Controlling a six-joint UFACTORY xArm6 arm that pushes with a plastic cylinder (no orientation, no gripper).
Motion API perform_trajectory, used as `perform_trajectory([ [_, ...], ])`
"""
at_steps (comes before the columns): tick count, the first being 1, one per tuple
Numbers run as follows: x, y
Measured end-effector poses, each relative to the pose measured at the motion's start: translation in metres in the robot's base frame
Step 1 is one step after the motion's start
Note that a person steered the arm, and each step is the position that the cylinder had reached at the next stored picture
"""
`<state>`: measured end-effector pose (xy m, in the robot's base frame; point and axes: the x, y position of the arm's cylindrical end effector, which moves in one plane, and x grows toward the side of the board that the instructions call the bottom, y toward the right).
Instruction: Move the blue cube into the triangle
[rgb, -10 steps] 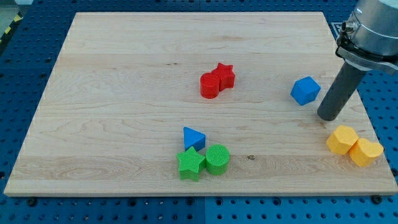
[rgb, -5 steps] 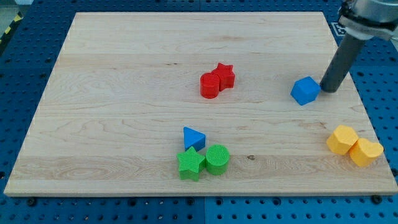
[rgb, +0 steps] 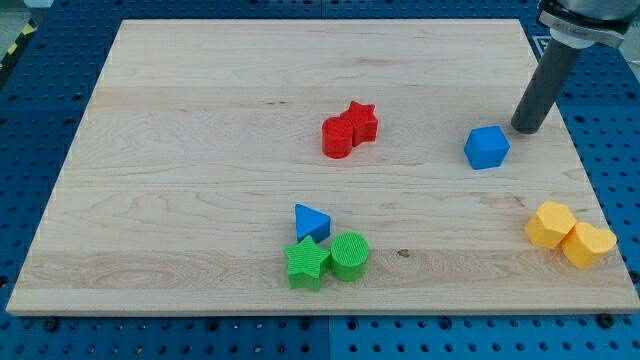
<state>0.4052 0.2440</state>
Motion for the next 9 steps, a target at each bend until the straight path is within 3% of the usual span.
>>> perform_trajectory([
  [4,0.041,-0.034],
  [6,0.020,-0.050],
  [9,0.089,-0.122],
])
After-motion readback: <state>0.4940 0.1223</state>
